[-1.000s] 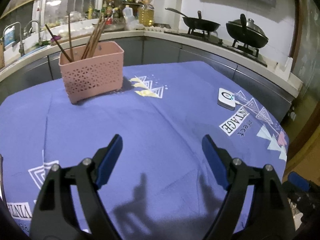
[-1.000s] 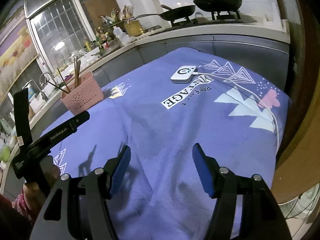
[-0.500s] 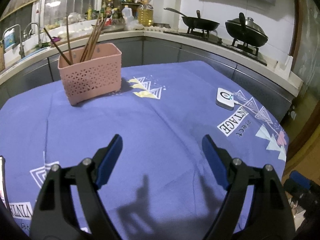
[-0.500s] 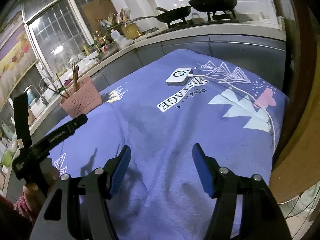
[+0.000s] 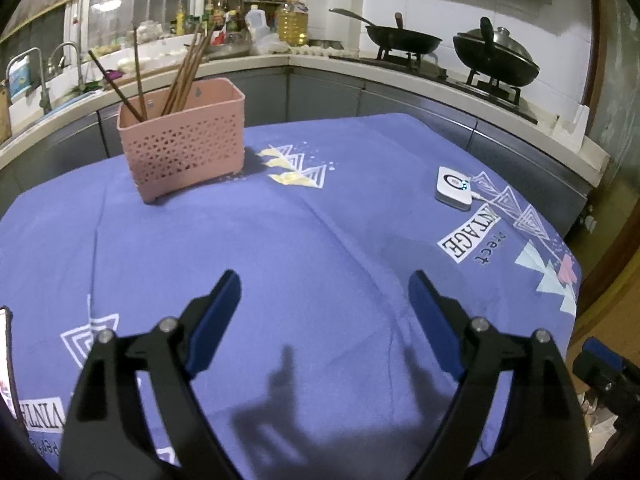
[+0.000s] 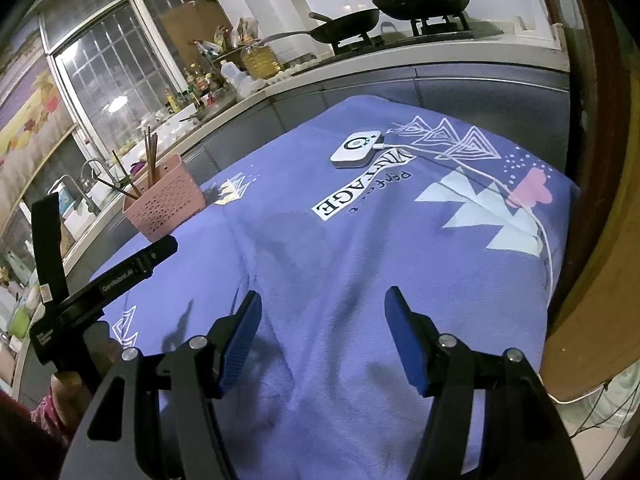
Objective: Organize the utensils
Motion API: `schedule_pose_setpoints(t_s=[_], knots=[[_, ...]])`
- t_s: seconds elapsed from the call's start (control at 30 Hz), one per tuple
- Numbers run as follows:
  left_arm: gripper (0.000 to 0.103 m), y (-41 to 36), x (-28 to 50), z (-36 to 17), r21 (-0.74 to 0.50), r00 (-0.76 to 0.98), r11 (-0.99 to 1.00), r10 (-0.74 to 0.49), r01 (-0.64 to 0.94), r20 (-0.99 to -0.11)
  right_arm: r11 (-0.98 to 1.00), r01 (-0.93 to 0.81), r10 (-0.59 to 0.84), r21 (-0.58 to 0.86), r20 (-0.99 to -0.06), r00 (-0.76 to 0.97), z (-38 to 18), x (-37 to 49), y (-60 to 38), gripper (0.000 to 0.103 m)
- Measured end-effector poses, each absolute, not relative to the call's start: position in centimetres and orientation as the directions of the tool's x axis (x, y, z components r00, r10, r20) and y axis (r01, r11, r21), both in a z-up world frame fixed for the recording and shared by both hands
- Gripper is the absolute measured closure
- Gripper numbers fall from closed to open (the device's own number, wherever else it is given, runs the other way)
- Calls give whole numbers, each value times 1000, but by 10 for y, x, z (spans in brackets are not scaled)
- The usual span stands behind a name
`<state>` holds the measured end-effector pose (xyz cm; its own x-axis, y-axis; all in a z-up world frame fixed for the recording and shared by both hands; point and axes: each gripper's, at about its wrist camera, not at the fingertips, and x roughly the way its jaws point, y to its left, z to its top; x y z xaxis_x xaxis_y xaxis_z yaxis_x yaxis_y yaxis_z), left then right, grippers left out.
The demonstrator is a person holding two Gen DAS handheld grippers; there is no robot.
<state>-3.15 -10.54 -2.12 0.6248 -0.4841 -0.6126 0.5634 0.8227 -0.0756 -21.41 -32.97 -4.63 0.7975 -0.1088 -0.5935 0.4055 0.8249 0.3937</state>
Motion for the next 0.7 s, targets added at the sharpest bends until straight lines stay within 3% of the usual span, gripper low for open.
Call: schedule_pose_setpoints(t_s=[0.7], knots=[[21,-98,-27,-20,-57,651,841,-457,538,-607,854,357,-58,380,-611,789,-46,-196,-319,39]])
